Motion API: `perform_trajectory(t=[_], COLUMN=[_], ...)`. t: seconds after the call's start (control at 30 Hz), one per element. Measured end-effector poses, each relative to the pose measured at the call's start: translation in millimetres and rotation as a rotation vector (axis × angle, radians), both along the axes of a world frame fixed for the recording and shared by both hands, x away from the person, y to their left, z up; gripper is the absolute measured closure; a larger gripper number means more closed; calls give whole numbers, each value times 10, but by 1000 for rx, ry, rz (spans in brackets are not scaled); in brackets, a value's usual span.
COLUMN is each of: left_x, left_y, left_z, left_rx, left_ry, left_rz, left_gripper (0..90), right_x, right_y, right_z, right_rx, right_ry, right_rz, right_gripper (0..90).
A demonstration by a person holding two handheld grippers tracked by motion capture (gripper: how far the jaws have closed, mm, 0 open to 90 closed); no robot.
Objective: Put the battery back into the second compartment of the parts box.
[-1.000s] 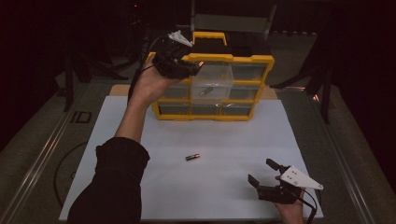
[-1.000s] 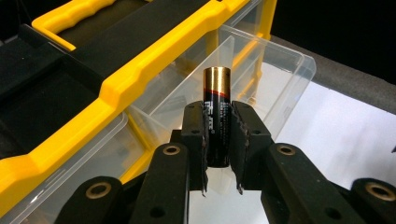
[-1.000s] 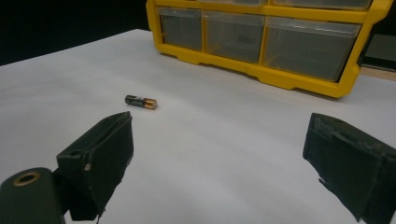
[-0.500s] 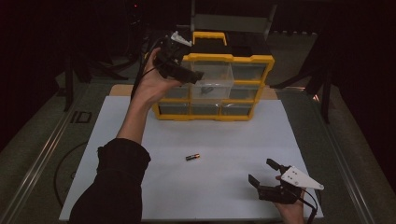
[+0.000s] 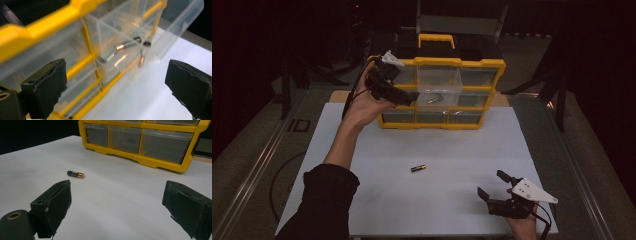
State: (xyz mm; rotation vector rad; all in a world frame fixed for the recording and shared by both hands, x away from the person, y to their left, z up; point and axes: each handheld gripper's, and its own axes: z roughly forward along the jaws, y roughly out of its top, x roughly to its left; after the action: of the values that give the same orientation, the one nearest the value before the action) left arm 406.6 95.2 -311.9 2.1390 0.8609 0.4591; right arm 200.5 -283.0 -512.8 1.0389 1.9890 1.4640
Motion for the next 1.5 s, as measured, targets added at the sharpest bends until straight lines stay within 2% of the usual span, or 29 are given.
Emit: perform_trajectory(t=[0.27,0.3,0.5,0.57,0.63,0.87,1.23,1.5], left_x=[-152,-152,-253,-261,-288,-334,-409,-441], left_y=[-6,-6,-26,-29,-40,-54,-116,-204], left_z=[-285,-285,-546,-573,-679,-905,-1155,-1352], left_rx=[32,32,48,49,61,80,96,132], left_ry=[21,21,46,49,58,84,109,136], left_rz=[-40,-40,-66,-70,-75,-99,-141,-168], left_gripper=[49,49,49,50,52,53,50,59], right_x=[-1,-1,-1,-2,0,-1,0,-2], right_y=[0,0,4,4,3,2,7,10], right_z=[-1,-1,-2,-2,-3,-3,-4,-5], right_rx=[-9,-12,-10,-8,-10,-9,-11,-9], right_ry=[-1,-2,-4,-3,-5,-5,-6,-4], right_rz=[3,2,3,2,4,4,8,9], right_gripper=[82,82,82,82,82,82,82,82])
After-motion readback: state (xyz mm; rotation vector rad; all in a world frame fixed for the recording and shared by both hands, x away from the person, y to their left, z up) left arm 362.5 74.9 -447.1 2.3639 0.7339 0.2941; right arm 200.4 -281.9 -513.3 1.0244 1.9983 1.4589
